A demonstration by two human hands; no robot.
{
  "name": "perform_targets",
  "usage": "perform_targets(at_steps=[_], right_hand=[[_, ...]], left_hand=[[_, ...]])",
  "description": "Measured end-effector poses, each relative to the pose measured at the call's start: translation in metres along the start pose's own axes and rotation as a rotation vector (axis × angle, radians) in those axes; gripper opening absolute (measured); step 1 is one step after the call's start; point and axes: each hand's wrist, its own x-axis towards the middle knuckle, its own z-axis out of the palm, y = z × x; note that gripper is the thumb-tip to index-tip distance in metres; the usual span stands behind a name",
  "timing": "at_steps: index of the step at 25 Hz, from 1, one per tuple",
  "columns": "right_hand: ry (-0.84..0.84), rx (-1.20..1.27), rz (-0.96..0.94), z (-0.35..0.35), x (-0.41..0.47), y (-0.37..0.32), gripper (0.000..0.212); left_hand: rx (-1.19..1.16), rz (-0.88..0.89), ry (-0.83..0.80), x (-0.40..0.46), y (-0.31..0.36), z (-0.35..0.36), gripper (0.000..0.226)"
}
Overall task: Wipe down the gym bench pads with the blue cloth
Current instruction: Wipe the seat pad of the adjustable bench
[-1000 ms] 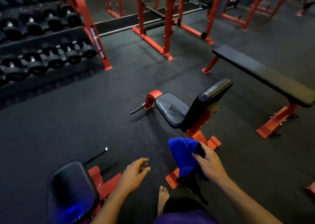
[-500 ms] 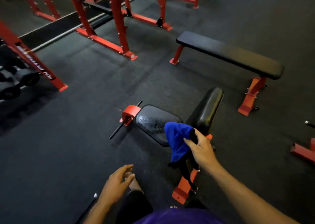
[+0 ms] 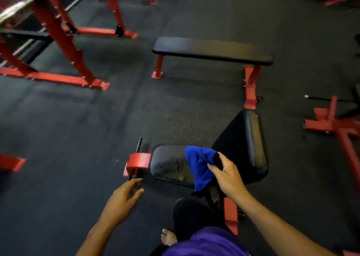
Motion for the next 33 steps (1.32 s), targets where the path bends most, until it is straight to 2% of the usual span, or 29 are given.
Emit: perform_targets(at_steps=[4, 6, 10, 12, 15, 19, 24, 28, 31, 33], right_hand=[[0.143, 0.048, 0.109, 0.024, 0.038, 0.006, 0.024], [0.2, 0.075, 0.145, 0.043, 0.065, 0.007, 0.025], [0.267, 0.093, 0.204, 0.078, 0.111, -0.009, 0.023], [0.287, 0.06, 0.206, 0.087, 0.121, -0.021, 0.023], [0.338, 0.028, 0.265, 0.09, 0.122, -0.032, 0.022], [0.538, 0.051, 0.358, 0.095, 0.081, -0.047, 0.021], [0.983, 0.121, 0.498, 0.109, -0.024, -0.057, 0.038], [1.287, 0.25, 0.425, 0.086, -0.089, -0.066, 0.033], [1.392, 0.257, 0.372, 0.036, -0.102, -0.06, 0.029], [1.389, 0.194, 0.322, 0.002, -0.098, -0.054, 0.028]], left_hand=[[0.046, 0.195, -0.115, 0.093, 0.038, -0.038, 0.034], [0.083, 0.257, -0.189, 0.13, 0.052, -0.059, 0.041], [0.284, 0.383, -0.324, 0.191, 0.054, -0.103, 0.045], [0.291, 0.405, -0.302, 0.221, 0.044, -0.123, 0.05], [0.251, 0.384, -0.309, 0.251, 0.042, -0.136, 0.042], [0.337, 0.554, -0.467, 0.252, 0.045, -0.12, 0.045], [0.408, 0.758, -0.664, 0.253, 0.048, -0.114, 0.07], [0.389, 0.815, -0.651, 0.246, 0.054, -0.097, 0.064], [0.406, 0.798, -0.658, 0.228, 0.067, -0.069, 0.064], [0.381, 0.77, -0.649, 0.217, 0.085, -0.044, 0.068]])
